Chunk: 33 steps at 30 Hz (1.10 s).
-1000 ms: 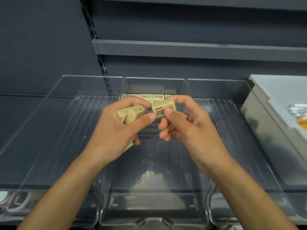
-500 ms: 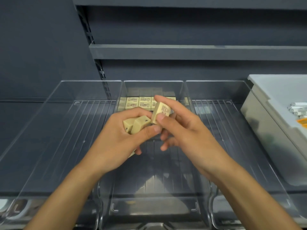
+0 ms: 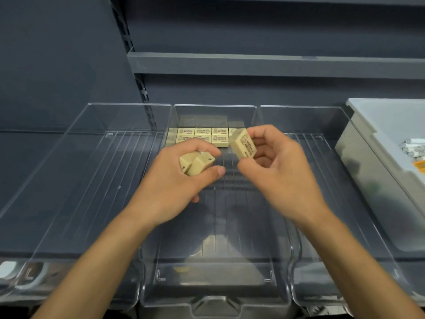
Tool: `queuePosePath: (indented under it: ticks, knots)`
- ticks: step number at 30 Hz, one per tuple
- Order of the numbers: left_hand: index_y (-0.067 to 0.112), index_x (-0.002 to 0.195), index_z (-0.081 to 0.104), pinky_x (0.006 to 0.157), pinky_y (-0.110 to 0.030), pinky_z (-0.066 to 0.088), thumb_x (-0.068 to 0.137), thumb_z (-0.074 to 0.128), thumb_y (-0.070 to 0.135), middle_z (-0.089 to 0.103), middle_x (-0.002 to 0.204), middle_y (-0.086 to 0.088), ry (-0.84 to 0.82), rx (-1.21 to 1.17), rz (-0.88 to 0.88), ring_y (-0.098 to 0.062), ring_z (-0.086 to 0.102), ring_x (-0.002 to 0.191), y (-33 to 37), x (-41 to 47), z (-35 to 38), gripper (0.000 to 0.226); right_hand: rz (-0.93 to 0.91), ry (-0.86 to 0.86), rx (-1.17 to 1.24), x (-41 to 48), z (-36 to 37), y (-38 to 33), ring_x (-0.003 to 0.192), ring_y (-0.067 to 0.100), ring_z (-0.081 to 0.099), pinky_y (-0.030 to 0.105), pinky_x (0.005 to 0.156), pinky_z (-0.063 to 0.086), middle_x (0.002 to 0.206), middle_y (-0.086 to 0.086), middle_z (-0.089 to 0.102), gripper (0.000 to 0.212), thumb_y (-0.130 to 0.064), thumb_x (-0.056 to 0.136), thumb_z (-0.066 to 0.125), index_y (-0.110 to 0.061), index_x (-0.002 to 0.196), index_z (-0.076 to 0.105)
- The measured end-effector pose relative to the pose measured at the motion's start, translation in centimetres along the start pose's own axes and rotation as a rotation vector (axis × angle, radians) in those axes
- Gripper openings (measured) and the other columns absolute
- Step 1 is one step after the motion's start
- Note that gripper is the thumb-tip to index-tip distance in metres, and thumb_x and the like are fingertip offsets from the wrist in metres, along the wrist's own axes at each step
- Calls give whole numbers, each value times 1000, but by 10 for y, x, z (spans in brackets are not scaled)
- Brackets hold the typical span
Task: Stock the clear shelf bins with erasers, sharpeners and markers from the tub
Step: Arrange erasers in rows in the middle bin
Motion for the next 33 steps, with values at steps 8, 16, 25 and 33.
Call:
queuePosePath:
  ticks: [8,16,25,33]
  knots:
    - [31,90,70,49,-22,49,83,77,17,57,64,1,10,19,-2,-10,51,48,0,-1,1,16,-196,-26,-483,9,-1,-1,70,7,56,23,68,48,99,-9,49,17,-28,87,67,-22,103,65]
    - [34,89,70,50,-21,49,84,76,20,62,75,-6,42,1,-23,-8,50,48,-2,-1,-4,16,-256,-209,-1293,64,6,-2,109,26,49,36,89,27,114,3,59,31,-32,93,57,-26,122,62]
    - [34,90,69,50,-35,53,84,76,21,63,69,-4,30,35,-9,-12,51,45,-1,-2,-5,15,-126,-526,-1783,115,44,40,106,23,58,38,105,24,102,2,62,9,-24,94,53,-22,93,44]
    - [40,90,68,60,-38,55,81,77,31,62,71,13,15,99,-15,-7,53,51,-3,0,-2,16,-318,-470,-1782,117,46,43,100,24,60,36,98,28,100,3,64,12,-17,92,52,-21,103,56]
Point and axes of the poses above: each hand's wrist, its own x-axis towards the middle knuckle, its own z-axis out of the palm, y = z × x, the point moved 8 cm from there along x, towards the middle knuckle
